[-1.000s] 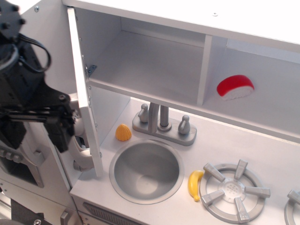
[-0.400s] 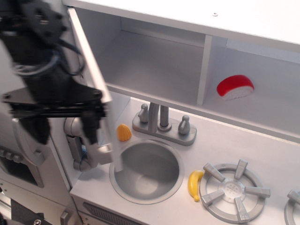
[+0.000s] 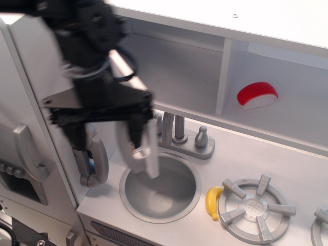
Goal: Close microwave
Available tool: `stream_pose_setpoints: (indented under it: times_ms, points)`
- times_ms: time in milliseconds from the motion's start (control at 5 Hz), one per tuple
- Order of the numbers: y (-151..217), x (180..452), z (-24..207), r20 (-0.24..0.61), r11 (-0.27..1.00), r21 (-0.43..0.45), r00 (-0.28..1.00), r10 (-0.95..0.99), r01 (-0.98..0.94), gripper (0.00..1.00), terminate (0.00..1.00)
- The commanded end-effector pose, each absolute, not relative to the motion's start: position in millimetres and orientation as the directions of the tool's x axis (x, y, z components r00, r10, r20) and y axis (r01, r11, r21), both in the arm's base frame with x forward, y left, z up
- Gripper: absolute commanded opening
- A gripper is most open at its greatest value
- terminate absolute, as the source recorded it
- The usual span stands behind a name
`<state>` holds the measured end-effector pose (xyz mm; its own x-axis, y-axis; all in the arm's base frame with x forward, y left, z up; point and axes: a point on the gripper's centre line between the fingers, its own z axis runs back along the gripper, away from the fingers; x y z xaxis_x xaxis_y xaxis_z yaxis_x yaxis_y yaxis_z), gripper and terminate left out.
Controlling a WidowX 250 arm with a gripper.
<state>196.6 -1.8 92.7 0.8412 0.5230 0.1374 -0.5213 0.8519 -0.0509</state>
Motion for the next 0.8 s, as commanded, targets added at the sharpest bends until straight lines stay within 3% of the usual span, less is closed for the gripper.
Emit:
stream_pose_setpoints:
  times_ms: [0, 400, 600]
  points:
    - [-36.0, 223.4, 109.4, 0.163, 0.85, -0.106, 0.834, 0.527, -0.516, 1.0, 0.0]
    - [-44.7, 255.7, 107.7, 0.22, 0.83, -0.105, 0.801, 0.557, -0.548, 1.0, 0.0]
    - [-43.8, 245.6, 94.7, 0.201, 0.853, -0.061, 0.831, 0.519, -0.518, 1.0, 0.0]
